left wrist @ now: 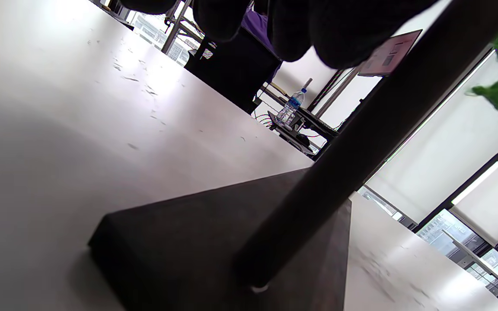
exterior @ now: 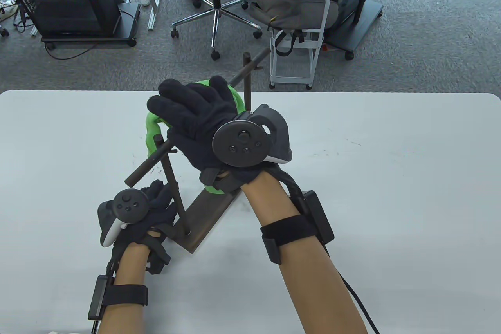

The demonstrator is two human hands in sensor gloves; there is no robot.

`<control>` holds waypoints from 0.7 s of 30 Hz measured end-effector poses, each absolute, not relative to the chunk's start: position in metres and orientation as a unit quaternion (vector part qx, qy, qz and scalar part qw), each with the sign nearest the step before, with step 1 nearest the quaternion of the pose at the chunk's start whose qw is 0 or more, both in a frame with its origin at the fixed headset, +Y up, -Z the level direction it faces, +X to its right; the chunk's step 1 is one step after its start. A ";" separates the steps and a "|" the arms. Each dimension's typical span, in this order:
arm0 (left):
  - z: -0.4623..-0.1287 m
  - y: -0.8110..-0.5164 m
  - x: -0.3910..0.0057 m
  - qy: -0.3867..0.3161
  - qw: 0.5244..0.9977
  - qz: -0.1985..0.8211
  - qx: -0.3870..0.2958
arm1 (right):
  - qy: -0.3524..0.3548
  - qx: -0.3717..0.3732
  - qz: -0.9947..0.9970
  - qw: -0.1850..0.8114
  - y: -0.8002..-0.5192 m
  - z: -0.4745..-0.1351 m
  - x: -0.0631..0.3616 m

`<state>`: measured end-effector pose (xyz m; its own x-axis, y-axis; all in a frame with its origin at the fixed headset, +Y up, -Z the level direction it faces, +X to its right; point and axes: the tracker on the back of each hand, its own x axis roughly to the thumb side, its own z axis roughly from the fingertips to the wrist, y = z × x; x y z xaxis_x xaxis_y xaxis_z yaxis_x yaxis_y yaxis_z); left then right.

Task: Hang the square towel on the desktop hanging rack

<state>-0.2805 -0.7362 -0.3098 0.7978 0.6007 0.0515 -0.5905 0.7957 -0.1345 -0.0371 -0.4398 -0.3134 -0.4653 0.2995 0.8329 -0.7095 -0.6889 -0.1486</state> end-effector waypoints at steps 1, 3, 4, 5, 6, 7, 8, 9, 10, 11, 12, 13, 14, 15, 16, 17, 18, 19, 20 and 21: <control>-0.310 -0.737 -0.280 -0.046 0.947 0.314 -0.057 | -0.249 0.414 0.820 0.307 -0.439 -0.312 -0.033; -0.309 -0.737 -0.280 -0.047 0.947 0.314 -0.059 | -0.256 0.408 0.827 0.289 -0.438 -0.311 -0.025; -0.309 -0.737 -0.280 -0.047 0.946 0.314 -0.059 | -0.257 0.404 0.832 0.279 -0.439 -0.310 -0.020; -0.308 -0.736 -0.280 -0.048 0.947 0.313 -0.057 | -0.257 0.399 0.839 0.265 -0.442 -0.309 -0.013; -0.308 -0.736 -0.279 -0.048 0.947 0.313 -0.056 | -0.257 0.396 0.843 0.257 -0.445 -0.309 -0.007; -0.308 -0.735 -0.279 -0.049 0.946 0.315 -0.054 | -0.257 0.392 0.848 0.248 -0.450 -0.308 0.002; -0.308 -0.734 -0.278 -0.050 0.946 0.316 -0.053 | -0.255 0.391 0.851 0.241 -0.455 -0.307 0.007; -0.308 -0.734 -0.277 -0.052 0.946 0.315 -0.052 | -0.252 0.389 0.858 0.222 -0.463 -0.305 0.017; -0.308 -0.734 -0.276 -0.054 0.947 0.313 -0.052 | -0.250 0.388 0.864 0.200 -0.471 -0.303 0.026; -0.308 -0.733 -0.276 -0.054 0.947 0.312 -0.051 | -0.247 0.387 0.869 0.185 -0.477 -0.301 0.031; -0.308 -0.734 -0.276 -0.053 0.948 0.310 -0.050 | -0.245 0.385 0.875 0.162 -0.486 -0.300 0.040; -0.308 -0.734 -0.276 -0.052 0.948 0.309 -0.050 | -0.243 0.383 0.878 0.153 -0.490 -0.299 0.045; -0.307 -0.735 -0.277 -0.049 0.950 0.303 -0.050 | -0.235 0.377 0.884 0.144 -0.502 -0.296 0.055; -0.307 -0.736 -0.277 -0.046 0.952 0.297 -0.050 | -0.227 0.374 0.888 0.142 -0.511 -0.293 0.063; -0.307 -0.736 -0.278 -0.043 0.954 0.294 -0.049 | -0.221 0.369 0.892 0.141 -0.518 -0.291 0.069; -0.307 -0.736 -0.279 -0.041 0.954 0.292 -0.049 | -0.217 0.364 0.895 0.141 -0.526 -0.289 0.077; -0.307 -0.737 -0.280 -0.039 0.955 0.290 -0.050 | -0.209 0.359 0.899 0.137 -0.535 -0.286 0.084; -0.307 -0.736 -0.280 -0.037 0.955 0.289 -0.049 | -0.207 0.356 0.902 0.131 -0.539 -0.285 0.089; -0.307 -0.736 -0.281 -0.035 0.957 0.286 -0.044 | -0.205 0.353 0.905 0.120 -0.545 -0.282 0.096; -0.307 -0.735 -0.282 -0.033 0.957 0.284 -0.041 | -0.203 0.349 0.908 0.110 -0.550 -0.280 0.101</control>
<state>-0.2821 -0.7354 -0.3073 0.8367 0.5461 0.0408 -0.5407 0.8356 -0.0967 0.1007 -0.5496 -0.2802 -0.7315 0.0587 0.6793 -0.3420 -0.8935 -0.2910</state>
